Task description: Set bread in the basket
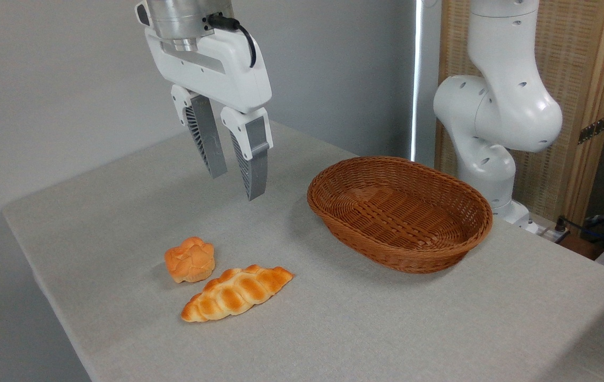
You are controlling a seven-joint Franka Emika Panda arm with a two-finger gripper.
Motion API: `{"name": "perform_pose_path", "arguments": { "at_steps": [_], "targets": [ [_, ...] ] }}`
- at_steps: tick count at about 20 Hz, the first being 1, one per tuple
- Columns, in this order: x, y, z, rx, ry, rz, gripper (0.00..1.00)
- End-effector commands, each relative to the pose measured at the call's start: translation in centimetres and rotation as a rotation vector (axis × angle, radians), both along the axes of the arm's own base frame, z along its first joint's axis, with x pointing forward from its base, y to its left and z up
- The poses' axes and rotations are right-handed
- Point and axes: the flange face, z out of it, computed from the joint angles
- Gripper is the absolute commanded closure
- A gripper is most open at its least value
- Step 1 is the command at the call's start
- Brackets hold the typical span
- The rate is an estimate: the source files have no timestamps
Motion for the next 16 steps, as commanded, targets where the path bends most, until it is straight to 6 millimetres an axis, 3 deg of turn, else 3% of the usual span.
{"name": "perform_pose_path", "arguments": {
  "at_steps": [1,16],
  "targets": [
    [-0.60,1.32,0.12,-0.002,0.010,-0.037,0.00],
    [-0.61,0.36,-0.19,-0.005,0.002,-0.051,0.00]
  ]
}}
